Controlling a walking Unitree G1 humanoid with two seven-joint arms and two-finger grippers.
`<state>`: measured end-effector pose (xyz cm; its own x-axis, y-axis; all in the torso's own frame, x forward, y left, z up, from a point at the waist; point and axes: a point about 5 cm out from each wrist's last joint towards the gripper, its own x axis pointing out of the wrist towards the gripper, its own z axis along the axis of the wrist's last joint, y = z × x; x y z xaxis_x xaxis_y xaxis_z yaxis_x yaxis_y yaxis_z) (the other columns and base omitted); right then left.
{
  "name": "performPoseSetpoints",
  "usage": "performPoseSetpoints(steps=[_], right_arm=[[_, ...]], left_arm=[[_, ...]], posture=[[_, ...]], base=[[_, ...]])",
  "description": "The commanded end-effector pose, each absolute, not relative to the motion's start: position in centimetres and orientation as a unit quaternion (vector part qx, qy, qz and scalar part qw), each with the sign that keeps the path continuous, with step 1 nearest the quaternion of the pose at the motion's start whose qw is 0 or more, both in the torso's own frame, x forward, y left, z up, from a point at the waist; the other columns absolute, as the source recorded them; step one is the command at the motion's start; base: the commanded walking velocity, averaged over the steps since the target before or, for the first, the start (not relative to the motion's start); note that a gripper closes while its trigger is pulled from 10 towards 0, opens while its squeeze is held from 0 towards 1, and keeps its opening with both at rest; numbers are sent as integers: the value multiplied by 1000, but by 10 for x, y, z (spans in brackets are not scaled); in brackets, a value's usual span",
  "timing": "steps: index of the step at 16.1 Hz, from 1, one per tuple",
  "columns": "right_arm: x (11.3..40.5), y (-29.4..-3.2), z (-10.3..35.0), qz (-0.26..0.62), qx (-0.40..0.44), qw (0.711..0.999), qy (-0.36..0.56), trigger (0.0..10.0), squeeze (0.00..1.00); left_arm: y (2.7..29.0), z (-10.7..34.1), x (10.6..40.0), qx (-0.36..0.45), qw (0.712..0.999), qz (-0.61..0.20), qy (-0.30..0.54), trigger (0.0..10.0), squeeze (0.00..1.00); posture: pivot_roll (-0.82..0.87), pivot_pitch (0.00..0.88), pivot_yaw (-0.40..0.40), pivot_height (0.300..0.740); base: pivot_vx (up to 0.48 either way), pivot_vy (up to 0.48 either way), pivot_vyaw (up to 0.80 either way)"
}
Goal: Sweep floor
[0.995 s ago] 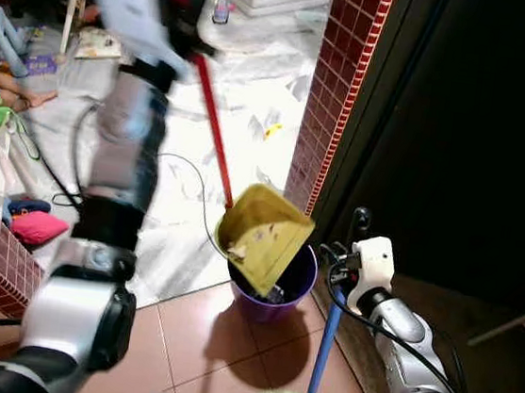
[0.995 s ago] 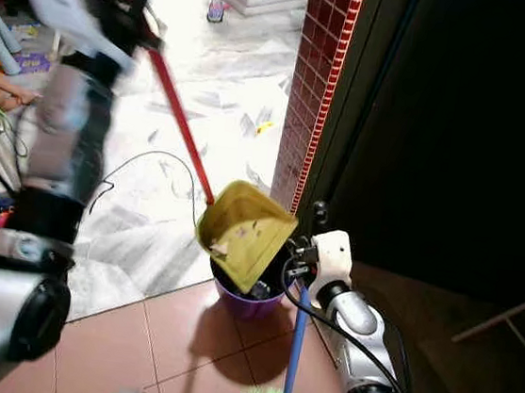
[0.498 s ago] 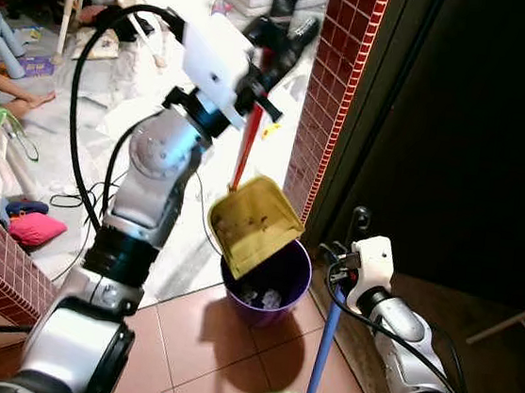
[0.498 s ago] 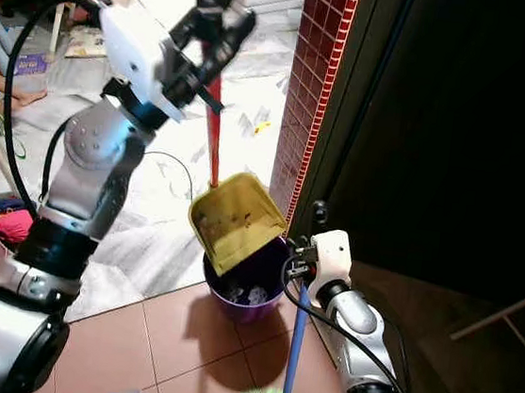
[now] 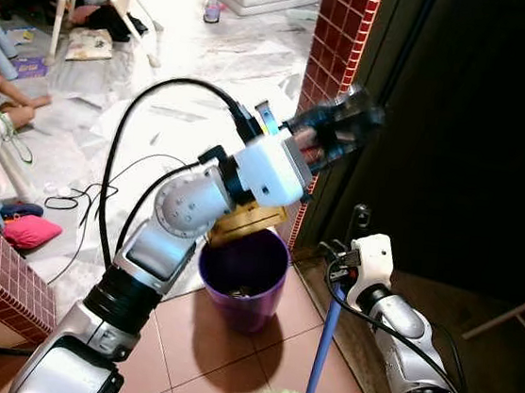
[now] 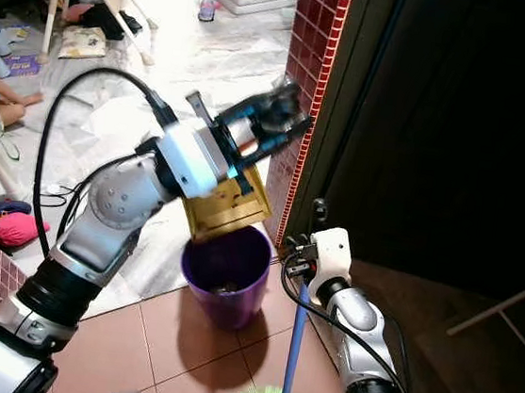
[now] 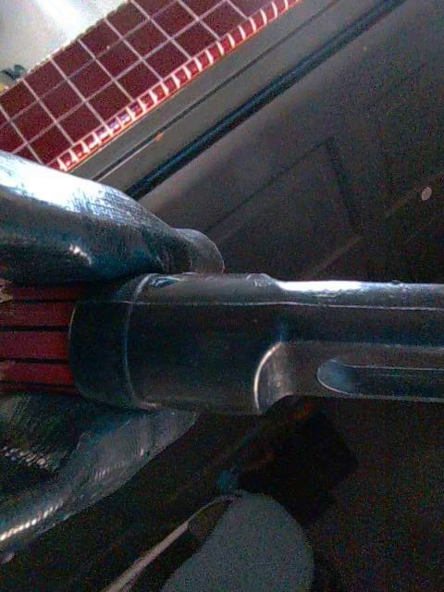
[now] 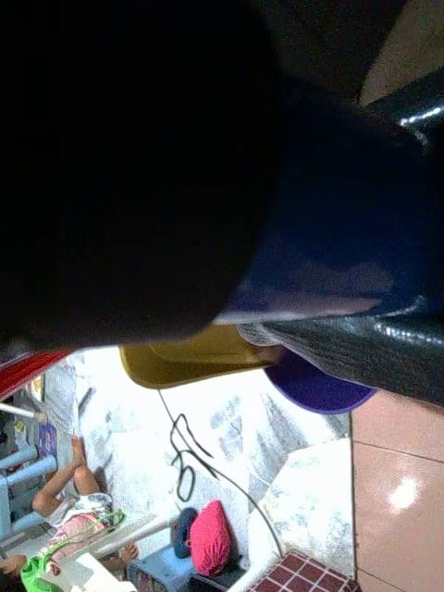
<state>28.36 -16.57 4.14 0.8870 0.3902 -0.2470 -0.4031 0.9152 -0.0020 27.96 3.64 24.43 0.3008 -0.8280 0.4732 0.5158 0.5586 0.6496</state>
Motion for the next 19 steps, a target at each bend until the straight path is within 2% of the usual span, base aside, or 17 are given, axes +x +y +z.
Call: performPoseSetpoints(steps=[1, 4, 7, 10, 11, 13, 19], right_arm=[[283, -169, 38, 207, -37, 968, 137, 10000, 0], [283, -169, 38, 207, -37, 968, 137, 10000, 0], [287, -170, 39, 208, -40, 968, 137, 10000, 0], [289, -168, 40, 209, -40, 968, 136, 10000, 0], [290, -168, 40, 209, -40, 968, 137, 10000, 0], [292, -167, 39, 211, -41, 967, 137, 10000, 0], [296, -163, 39, 212, -35, 967, 136, 10000, 0]], left_arm=[[37, 253, 274, 215, 765, -429, -430, 10000, 0], [37, 253, 274, 215, 765, -429, -430, 10000, 0], [33, 249, 271, 178, 784, -435, -405, 10000, 0], [50, 254, 292, 132, 839, -373, -373, 10000, 0], [63, 261, 304, 92, 868, -336, -355, 10000, 0], [88, 273, 317, 47, 896, -280, -342, 10000, 0], [154, 322, 331, 8, 914, -150, -376, 10000, 0]], posture=[[-107, 0, -15, 740], [-107, 0, -15, 740], [-103, 0, -20, 740], [-101, 0, -17, 740], [-100, 0, -19, 740], [-95, 0, -19, 740], [-71, 0, -17, 740]], base=[[0, 0, 0], [0, 0, 0], [0, 0, 0], [0, 0, 0], [0, 0, 0], [0, 0, 0], [0, 0, 0]])
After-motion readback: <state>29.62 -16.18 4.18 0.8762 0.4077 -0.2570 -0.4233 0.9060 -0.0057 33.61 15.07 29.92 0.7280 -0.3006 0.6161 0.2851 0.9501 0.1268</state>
